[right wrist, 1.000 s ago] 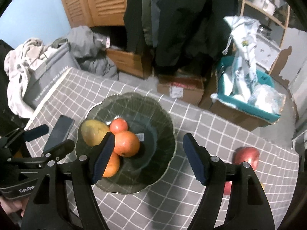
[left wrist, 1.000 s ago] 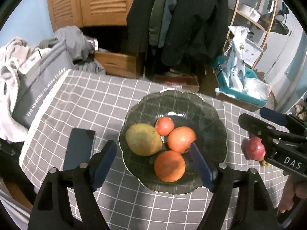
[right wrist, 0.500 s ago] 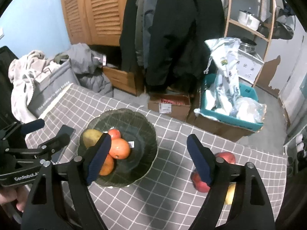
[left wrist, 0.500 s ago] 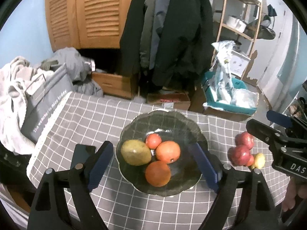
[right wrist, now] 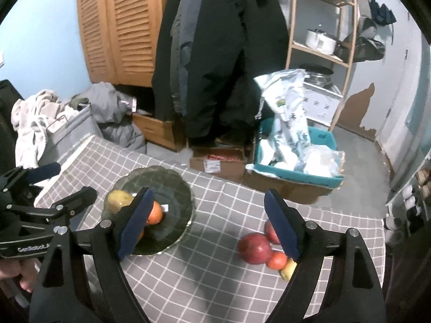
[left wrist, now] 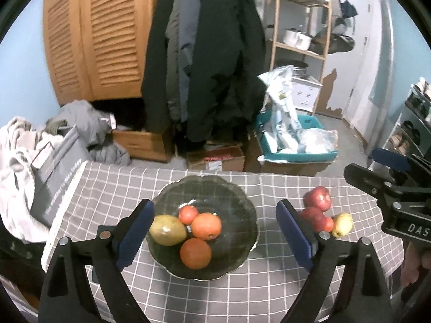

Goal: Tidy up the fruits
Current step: 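Raise both open tools away from the bowl, then move both tools toward the red apples and yellow-green pear, then grasp the yellow-green pear with the right tool while the left tool grasps a large red apple, then lift the red apple with the left tool while the right tool lifts the pear toward the bowl, then carry the red apple with the left tool while the right tool carries the pear over the bowl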

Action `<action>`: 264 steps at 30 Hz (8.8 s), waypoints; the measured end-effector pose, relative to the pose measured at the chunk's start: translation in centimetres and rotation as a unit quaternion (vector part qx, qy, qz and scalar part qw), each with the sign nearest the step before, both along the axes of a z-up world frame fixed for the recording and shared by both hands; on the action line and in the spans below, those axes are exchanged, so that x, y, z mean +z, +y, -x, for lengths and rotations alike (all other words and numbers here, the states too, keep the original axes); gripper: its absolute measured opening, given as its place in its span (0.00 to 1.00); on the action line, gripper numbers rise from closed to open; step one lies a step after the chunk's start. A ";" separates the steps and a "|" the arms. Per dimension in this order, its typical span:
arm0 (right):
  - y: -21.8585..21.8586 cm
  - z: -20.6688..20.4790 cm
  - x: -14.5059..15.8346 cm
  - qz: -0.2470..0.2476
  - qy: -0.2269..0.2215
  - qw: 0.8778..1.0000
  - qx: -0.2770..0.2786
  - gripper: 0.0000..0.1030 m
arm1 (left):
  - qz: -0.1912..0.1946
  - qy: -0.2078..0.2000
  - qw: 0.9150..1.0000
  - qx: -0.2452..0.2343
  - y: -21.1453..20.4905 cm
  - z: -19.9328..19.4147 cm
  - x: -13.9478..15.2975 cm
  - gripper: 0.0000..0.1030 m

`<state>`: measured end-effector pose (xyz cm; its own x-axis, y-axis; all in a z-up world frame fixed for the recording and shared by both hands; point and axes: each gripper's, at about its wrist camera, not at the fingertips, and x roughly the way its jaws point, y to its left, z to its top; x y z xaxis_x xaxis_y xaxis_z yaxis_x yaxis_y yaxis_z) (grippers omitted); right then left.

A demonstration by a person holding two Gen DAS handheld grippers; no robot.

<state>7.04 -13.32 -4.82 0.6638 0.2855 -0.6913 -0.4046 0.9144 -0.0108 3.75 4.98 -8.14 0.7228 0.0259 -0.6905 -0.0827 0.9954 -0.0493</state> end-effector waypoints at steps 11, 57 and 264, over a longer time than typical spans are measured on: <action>-4.8 1.1 1.6 -0.004 -0.020 0.999 -0.039 0.82 | -0.008 -0.010 0.999 -0.035 -3.5 -0.2 0.9 0.93; -17.7 -1.0 -5.3 -0.012 0.075 0.985 -0.156 0.82 | -0.014 0.075 0.991 -0.113 -13.9 -5.7 -4.8 0.94; -1.7 -4.4 -6.9 -0.054 0.070 0.996 -0.005 0.73 | 0.059 0.101 0.993 -0.020 -1.0 -5.1 -10.7 0.76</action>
